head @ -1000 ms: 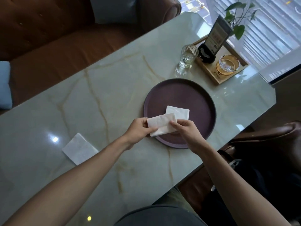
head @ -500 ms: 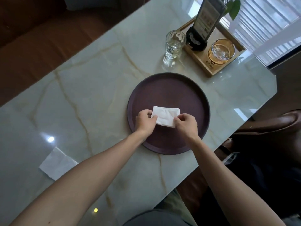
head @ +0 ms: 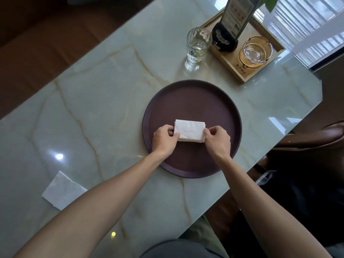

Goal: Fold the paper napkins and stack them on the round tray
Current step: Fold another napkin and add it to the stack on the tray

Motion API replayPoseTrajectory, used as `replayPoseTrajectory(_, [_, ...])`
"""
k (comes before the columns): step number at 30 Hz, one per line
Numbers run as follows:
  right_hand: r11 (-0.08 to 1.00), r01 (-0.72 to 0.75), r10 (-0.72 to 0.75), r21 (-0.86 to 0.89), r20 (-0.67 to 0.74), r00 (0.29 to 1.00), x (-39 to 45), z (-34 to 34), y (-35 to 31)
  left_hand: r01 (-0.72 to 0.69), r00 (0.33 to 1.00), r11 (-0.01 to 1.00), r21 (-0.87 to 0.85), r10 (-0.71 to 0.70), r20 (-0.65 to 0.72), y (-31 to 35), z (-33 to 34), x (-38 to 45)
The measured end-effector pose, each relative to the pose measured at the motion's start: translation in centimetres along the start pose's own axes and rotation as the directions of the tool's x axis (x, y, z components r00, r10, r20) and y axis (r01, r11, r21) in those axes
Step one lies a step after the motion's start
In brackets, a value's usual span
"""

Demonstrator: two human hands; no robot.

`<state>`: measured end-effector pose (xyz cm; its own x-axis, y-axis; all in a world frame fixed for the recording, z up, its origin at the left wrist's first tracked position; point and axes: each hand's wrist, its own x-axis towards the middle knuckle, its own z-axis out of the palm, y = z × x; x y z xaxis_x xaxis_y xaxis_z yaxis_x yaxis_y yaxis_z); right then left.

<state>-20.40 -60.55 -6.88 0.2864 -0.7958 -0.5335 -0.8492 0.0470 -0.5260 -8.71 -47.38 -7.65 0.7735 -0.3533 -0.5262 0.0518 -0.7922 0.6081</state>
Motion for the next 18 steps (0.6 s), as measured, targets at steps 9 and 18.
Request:
replayPoseTrajectory(9, [0.999,-0.029,0.028,0.03,0.034,0.999,0.1,-0.07,-0.14,-0.042,0.995,0.998,0.045,0.038,0.087,0.35,0.09,-0.3])
replayPoseTrajectory(18, [0.996,0.088,-0.087,-0.021,0.033,0.996,-0.2,-0.45,0.38,-0.048,0.992,0.995,0.083,0.038,0.118,0.06,-0.31,-0.66])
